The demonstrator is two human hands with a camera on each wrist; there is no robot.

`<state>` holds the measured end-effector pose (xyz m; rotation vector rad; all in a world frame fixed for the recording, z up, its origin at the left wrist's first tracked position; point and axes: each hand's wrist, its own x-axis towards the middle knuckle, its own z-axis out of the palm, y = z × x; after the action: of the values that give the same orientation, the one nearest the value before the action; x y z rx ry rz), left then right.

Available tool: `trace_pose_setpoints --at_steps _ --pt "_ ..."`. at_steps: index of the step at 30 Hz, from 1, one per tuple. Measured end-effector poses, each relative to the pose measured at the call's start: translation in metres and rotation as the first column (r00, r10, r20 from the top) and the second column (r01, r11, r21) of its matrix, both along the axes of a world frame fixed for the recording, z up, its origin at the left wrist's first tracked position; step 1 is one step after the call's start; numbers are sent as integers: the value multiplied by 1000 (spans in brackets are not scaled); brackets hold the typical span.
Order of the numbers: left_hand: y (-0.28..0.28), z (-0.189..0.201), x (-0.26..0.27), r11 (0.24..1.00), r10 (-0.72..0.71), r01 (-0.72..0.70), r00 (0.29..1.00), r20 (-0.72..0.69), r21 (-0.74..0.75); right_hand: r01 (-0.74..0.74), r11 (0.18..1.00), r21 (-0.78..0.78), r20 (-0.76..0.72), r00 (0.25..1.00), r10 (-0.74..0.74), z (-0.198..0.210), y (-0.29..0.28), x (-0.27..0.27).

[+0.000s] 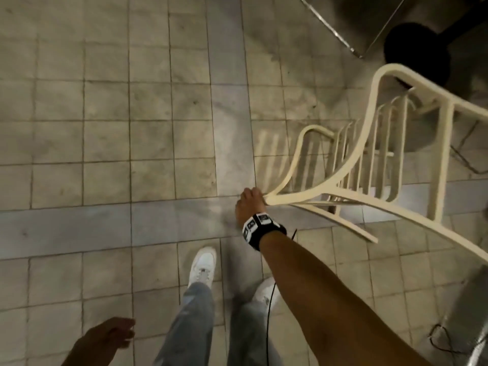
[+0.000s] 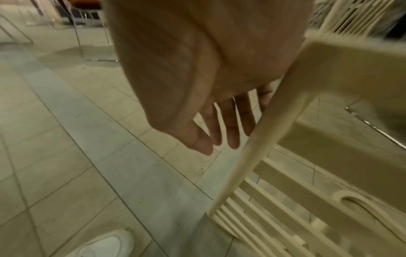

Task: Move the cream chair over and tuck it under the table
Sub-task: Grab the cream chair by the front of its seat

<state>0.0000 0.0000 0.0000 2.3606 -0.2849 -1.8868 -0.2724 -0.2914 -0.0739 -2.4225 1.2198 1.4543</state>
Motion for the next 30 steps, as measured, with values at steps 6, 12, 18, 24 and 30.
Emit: trace_pose_setpoints --at_steps 6,12,18,24,30 --pt "-13 -39 -22 997 -38 41 998 -42 69 90 993 71 -232 970 -71 -52 -26 8" --pt "-8 -70 -32 974 -211 212 977 -19 85 199 960 196 -317 939 -130 -65 -37 -1" --pt "-43 -88 -54 897 -442 442 897 -23 -2 85 982 169 -205 978 -50 -60 -40 -6" --pt "-132 -85 -114 604 -781 787 616 109 -125 57 998 -7 -139 989 -58 -1 -27 -40" --pt "-226 -86 -190 452 -825 844 519 224 -290 208 977 -50 80 976 -204 94 -21 -81"
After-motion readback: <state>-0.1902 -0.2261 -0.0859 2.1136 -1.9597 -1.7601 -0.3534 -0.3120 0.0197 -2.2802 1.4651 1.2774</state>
